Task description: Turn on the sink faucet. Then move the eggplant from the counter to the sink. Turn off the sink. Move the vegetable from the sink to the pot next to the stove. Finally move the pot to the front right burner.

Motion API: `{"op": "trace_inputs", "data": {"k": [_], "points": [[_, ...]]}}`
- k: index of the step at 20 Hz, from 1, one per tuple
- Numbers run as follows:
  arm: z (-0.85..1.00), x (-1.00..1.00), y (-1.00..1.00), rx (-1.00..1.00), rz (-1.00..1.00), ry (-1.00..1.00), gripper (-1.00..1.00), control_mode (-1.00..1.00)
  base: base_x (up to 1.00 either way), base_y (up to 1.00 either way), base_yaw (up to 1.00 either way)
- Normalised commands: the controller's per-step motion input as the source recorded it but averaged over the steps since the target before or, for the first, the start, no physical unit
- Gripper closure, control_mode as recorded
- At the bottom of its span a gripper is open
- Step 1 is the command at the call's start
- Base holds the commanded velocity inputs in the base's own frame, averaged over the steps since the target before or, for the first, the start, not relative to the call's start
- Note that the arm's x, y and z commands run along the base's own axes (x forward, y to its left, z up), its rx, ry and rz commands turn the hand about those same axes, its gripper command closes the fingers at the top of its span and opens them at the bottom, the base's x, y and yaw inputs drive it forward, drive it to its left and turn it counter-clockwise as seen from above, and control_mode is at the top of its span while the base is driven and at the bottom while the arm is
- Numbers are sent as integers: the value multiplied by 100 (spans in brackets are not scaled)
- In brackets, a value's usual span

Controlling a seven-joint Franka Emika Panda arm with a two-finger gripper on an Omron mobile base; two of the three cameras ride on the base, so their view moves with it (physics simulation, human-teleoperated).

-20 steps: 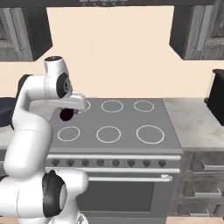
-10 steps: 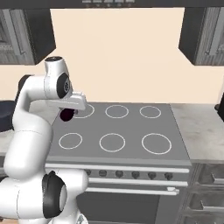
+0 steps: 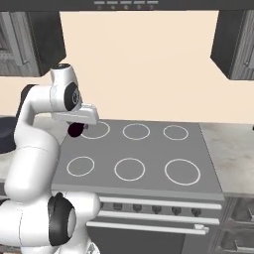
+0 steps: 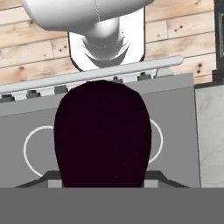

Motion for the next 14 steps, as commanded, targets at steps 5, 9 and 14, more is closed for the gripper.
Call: {"op": "trace_inputs", "data": {"k": [5, 9, 14], "points": [[0, 0, 0, 0, 0, 0, 100, 100, 1, 2, 1], [0, 0, 0, 0, 0, 0, 100, 100, 0, 0, 0], [0, 0, 1, 0, 0, -1, 100, -100, 0, 0, 0]]}}
